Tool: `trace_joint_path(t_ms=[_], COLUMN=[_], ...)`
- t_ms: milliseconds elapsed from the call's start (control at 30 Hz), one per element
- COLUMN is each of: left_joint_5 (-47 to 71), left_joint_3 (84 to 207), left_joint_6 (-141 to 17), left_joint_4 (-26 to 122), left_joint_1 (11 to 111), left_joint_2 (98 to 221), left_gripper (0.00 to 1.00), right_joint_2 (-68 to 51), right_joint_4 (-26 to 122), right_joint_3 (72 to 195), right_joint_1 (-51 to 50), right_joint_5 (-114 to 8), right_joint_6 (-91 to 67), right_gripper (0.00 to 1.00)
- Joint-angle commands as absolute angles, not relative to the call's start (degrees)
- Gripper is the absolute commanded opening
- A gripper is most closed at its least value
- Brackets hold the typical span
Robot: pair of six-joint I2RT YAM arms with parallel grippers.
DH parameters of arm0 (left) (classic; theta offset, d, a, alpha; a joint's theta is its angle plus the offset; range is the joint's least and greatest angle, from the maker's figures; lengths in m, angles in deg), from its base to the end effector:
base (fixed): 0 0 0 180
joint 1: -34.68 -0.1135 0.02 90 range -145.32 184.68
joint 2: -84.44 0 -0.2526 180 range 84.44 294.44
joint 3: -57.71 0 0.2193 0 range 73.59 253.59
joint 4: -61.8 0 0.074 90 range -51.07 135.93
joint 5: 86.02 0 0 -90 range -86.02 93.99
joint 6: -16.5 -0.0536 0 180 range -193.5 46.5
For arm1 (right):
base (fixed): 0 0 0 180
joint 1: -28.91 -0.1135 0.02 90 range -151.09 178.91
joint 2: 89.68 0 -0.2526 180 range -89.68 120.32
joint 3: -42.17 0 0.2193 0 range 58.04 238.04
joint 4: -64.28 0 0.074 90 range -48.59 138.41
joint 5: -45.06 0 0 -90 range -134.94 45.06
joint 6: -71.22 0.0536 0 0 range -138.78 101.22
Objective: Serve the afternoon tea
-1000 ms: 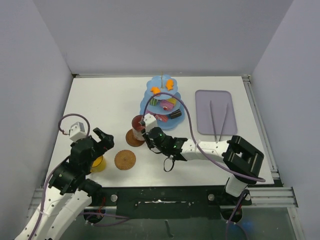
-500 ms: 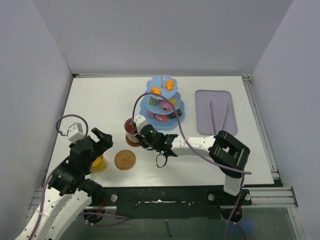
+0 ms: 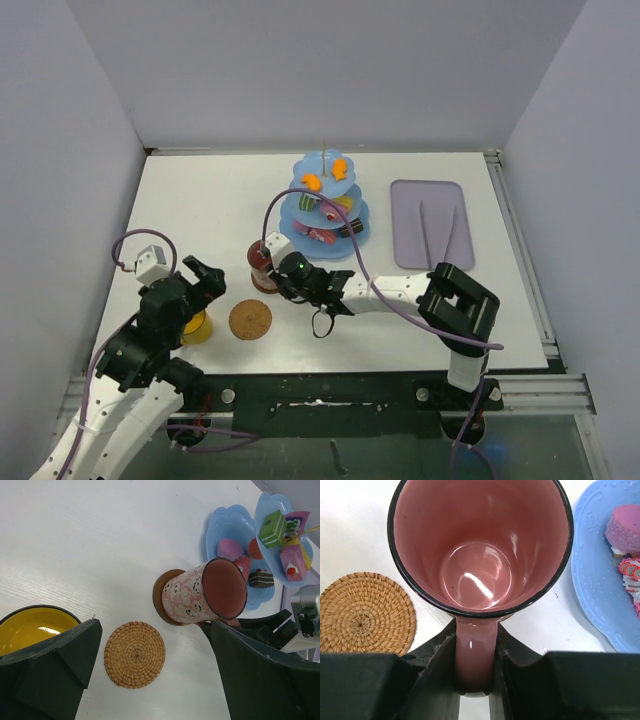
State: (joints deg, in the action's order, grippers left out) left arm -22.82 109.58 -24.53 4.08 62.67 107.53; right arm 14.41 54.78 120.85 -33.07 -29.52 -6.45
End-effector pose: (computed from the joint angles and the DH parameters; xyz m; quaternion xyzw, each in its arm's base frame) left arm 0.0877 -0.0192 0.2592 -0.2683 0.8025 -0.1512 0.5111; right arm 0.1923 0.3311 0.1925 -0.3126 0.8235 0.1820 0.4371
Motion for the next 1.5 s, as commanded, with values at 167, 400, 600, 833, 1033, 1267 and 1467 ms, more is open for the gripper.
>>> trace_joint_path(t_ms=[167,400,600,833,1033,1267,1467], left_joint_5=[-23.7,-23.7,-23.7,-24.4,-26.2,-29.2,-35.5], left_joint_3=[109.8,109.8,109.8,109.9,110.1,110.8,111.0], left_joint_6=[-24.0,-23.9,-23.9,-23.4,-21.9,-19.6,-13.6], left_joint_4=[5.0,4.9,4.9,4.5,3.3,1.1,-3.8], left_joint_1=[63.3,63.7,64.0,64.2,64.5,64.7,64.7], left_joint_2=[107.7,107.8,108.0,107.7,107.0,106.6,105.6], left_gripper=[0.91,0.91,0.91,0.91,0.91,0.91,0.91], right_joint_2=[10.9,8.8,4.6,-5.6,-9.1,-3.4,3.1], right_joint_4=[59.5,58.9,56.2,53.5,48.1,40.6,42.3], right_joint_3=[122.6,121.6,121.2,117.6,115.7,116.8,119.7], right_joint_1=[-33.7,-33.9,-34.7,-38.1,-46.1,-51.9,-50.8], right_joint_5=[-27.7,-27.1,-24.2,-20.0,-16.1,-14.9,-18.4], right_joint_6=[-6.7,-7.4,-7.9,-3.0,7.4,14.9,12.2], right_gripper=[0.43,0.52,0.57,0.60,0.53,0.39,0.27])
